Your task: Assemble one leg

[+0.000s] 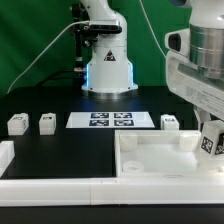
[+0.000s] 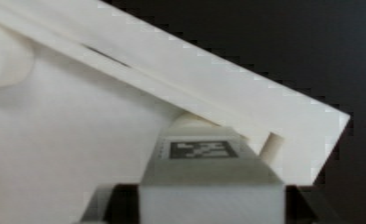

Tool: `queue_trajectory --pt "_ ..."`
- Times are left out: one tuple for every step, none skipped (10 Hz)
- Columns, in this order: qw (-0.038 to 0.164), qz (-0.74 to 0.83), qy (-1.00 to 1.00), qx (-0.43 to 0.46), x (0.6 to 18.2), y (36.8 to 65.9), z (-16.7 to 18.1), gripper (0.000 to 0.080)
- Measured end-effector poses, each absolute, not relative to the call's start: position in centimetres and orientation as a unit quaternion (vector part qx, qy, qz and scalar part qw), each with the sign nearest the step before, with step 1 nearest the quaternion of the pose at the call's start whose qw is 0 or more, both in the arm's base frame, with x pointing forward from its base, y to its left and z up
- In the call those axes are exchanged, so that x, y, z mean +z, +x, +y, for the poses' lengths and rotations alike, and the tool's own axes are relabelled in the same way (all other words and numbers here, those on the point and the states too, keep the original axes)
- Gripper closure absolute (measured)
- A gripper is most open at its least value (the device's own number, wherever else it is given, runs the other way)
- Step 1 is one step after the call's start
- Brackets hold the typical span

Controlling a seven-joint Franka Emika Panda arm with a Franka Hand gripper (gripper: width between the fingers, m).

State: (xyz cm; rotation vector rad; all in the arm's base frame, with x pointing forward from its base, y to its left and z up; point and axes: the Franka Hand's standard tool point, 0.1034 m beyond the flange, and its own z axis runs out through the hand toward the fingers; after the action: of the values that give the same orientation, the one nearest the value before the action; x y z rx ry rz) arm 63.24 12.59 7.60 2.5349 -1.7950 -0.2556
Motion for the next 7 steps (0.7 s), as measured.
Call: queue_trajectory --pt "0.015 -0.603 0.793 -0.080 7.62 63.29 12.63 0.0506" --pt "0.019 -0.647 0.758 -0.078 7.65 63.36 12.64 0.0506" --pt "0.022 -0.681 0.728 -0.075 7.66 63.44 12.64 0.0506" --pt "0.022 -0.680 0.729 -0.074 7.66 63.44 12.62 0.0506" --pt "0.022 -0.677 0.732 -0.075 7.66 63.44 12.62 0.0506" --pt "0.022 -0.675 0.733 -0.075 7.60 63.39 12.67 0.0506" --pt "0.022 -0.672 0.736 -0.075 7.56 63.35 12.77 0.0435"
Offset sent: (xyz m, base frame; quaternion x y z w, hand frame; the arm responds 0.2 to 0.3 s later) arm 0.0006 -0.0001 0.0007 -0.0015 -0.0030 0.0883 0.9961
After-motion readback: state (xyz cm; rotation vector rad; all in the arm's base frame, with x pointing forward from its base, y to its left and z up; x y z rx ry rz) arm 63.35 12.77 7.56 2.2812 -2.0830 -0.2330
